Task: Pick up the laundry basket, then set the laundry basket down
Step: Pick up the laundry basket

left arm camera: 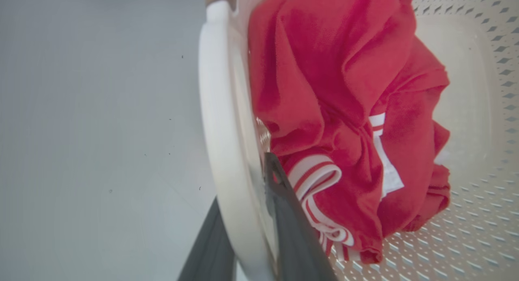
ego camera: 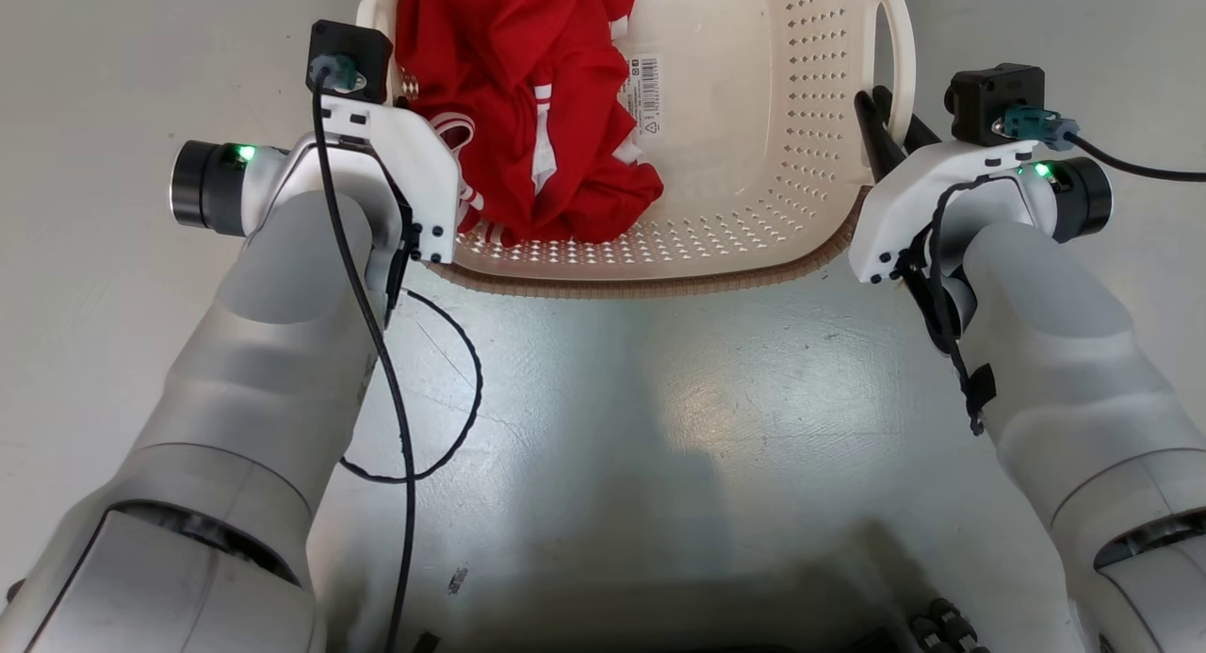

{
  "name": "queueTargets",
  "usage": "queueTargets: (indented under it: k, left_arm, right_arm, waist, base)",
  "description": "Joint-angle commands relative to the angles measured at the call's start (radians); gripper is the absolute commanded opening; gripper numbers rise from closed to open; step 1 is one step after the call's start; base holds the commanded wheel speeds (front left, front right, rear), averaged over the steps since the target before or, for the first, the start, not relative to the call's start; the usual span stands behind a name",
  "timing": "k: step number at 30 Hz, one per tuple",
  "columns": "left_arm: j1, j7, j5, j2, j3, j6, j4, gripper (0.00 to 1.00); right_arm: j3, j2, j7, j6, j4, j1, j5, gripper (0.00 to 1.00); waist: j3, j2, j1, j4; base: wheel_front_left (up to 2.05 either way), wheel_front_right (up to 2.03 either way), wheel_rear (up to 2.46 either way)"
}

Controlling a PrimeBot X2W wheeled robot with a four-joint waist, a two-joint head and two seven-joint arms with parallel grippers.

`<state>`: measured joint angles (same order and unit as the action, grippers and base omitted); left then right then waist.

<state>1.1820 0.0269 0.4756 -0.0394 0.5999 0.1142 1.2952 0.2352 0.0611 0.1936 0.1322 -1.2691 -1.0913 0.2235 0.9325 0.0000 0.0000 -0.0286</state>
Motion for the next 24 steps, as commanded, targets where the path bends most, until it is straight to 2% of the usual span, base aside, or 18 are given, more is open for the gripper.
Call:
queueTargets:
  k: [1,10,11,16,24]
  left_arm:
    - [-0.001,0.002,0.001,-0.028,-0.005,0.011,-0.005,0.22]
    - [-0.021,0.009,0.018,-0.017,0.006,0.012,-0.005,0.22]
    - [-0.024,0.004,0.020,-0.017,0.008,0.011,-0.005,0.02]
    - [-0.049,0.003,0.027,-0.019,0.011,0.017,-0.005,0.00]
    - [-0.096,-0.001,0.047,-0.025,0.010,-0.006,-0.004,0.00]
  right_arm:
    - [0.031,-0.011,-0.007,-0.002,0.014,0.040,0.020,0.00]
    - [0.112,-0.011,-0.022,-0.002,0.034,0.070,0.095,0.00]
    - [0.119,-0.011,-0.023,-0.002,0.033,0.072,0.100,0.00]
    - [0.145,-0.011,-0.031,-0.002,0.027,0.084,0.123,0.00]
    - [0.167,-0.011,-0.037,-0.002,0.012,0.112,0.146,0.00]
  waist:
    - [-0.003,0.0000,0.0000,0.000]
    - [-0.031,0.0000,0.0000,0.003]
    - [-0.036,0.0000,0.0000,0.002]
    - [-0.070,0.0000,0.0000,-0.003]
    - [-0.133,0.0000,0.0000,-0.011]
  base:
    - [0.00,0.00,0.00]
    - [0.00,0.00,0.00]
    - [0.00,0.00,0.00]
    - [0.00,0.00,0.00]
    - [0.00,0.00,0.00]
